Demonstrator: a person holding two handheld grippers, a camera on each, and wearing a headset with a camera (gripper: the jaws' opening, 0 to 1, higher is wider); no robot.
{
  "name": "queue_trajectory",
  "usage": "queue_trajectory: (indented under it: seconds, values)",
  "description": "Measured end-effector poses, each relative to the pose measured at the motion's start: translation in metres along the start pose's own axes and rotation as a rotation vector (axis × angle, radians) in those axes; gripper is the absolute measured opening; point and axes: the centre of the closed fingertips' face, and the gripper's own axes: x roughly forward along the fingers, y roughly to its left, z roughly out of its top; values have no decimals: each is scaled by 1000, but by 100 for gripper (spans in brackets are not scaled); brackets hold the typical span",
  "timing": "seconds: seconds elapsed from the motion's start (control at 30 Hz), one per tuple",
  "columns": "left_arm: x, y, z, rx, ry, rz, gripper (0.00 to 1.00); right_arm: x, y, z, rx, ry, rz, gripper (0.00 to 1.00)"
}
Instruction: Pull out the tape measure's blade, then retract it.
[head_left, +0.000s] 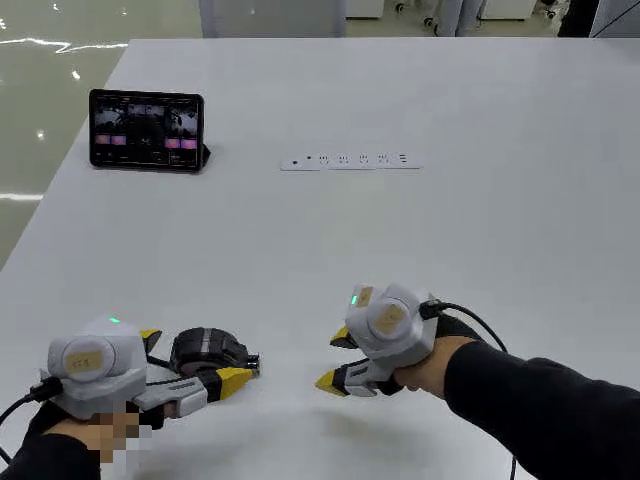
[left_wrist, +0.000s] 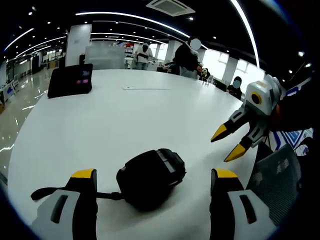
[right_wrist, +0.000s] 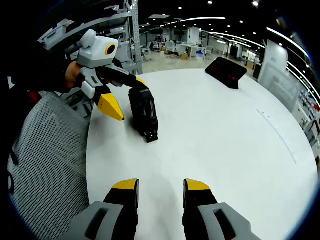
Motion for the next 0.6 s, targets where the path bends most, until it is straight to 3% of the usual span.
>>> queue_trajectory:
  seconds: [0.13, 0.37, 0.6]
  values:
    - [-8, 0, -2, 15, 4, -13, 99, -16, -5, -11, 44, -25, -28, 34]
    - [-21, 7, -7, 62, 36, -46, 99, -38, -17, -27, 85, -54, -77, 38]
    - [-31, 1, -7, 76, 54, -108, 99, -53, -23, -47, 105, -56, -99, 43]
